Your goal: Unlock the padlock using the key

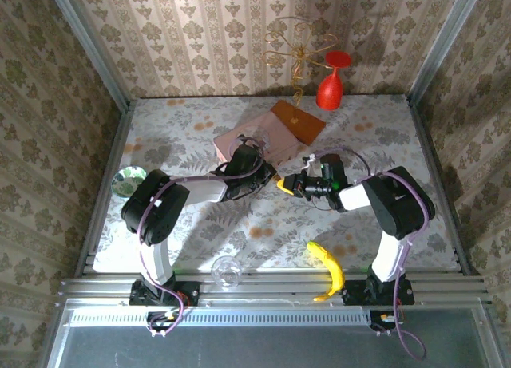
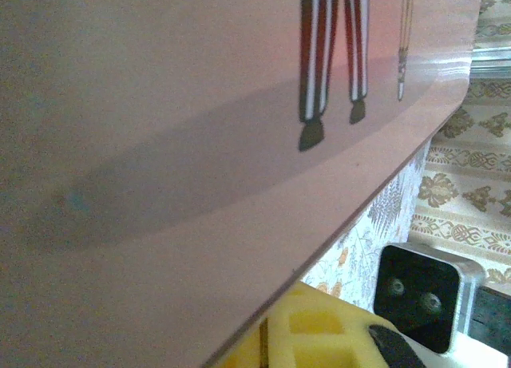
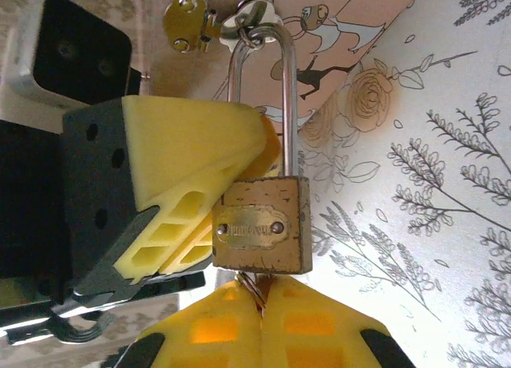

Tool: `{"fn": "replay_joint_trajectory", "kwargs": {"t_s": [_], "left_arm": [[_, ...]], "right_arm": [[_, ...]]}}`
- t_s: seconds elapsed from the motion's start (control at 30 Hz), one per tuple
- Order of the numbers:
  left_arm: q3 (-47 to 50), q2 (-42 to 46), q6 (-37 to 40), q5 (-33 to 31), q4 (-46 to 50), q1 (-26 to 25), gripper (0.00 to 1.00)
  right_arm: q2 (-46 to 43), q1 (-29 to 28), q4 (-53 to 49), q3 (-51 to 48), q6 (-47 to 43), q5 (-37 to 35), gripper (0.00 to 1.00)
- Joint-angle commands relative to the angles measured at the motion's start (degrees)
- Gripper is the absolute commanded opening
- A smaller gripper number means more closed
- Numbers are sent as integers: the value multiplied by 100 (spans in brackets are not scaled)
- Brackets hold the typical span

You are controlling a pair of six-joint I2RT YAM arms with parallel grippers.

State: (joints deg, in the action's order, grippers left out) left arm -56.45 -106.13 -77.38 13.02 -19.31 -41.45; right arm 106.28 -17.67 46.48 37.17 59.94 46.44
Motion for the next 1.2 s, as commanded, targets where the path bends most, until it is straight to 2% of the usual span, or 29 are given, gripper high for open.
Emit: {"fn": "replay_joint_trajectory", "kwargs": {"t_s": [0.0,0.13,0.17,0.23,0.4,0.47,0.57,0.7,0.77,1.03,1.17], "left_arm": [[119,110,-266,904,-217,-161,0],[292,110,-398,895,-455,-139,0],[336,101,-433,915,-505,-128,7],[388,81,-446,974,-538,-124,26],[397,87,-389,1063,-457,-134,48],[427,149,-332,1017,-323,-135,49],[502,303,-247,912,-179,-130,70],[522,627,38,718,109,-124,91],[419,886,406,496,547,-126,100],[-193,1906,1997,-947,2353,-216,100],[-412,2132,2557,-1511,2824,-210,100]], "right_arm": [[481,288,1584,-107,1257,-667,0],[839,345,2212,-244,1590,-761,0],[900,350,2278,-249,1603,-767,0],[985,346,2450,-288,1667,-810,0],[1049,351,2629,-276,1763,-902,0],[1047,348,2627,-254,1771,-954,0],[1061,351,2687,-263,1819,-1048,0],[1128,349,2767,-232,1914,-1097,0],[1140,351,2782,-211,1947,-1109,0],[1013,345,2751,-233,2004,-1071,0],[992,319,2859,-330,2166,-1024,0]]}}
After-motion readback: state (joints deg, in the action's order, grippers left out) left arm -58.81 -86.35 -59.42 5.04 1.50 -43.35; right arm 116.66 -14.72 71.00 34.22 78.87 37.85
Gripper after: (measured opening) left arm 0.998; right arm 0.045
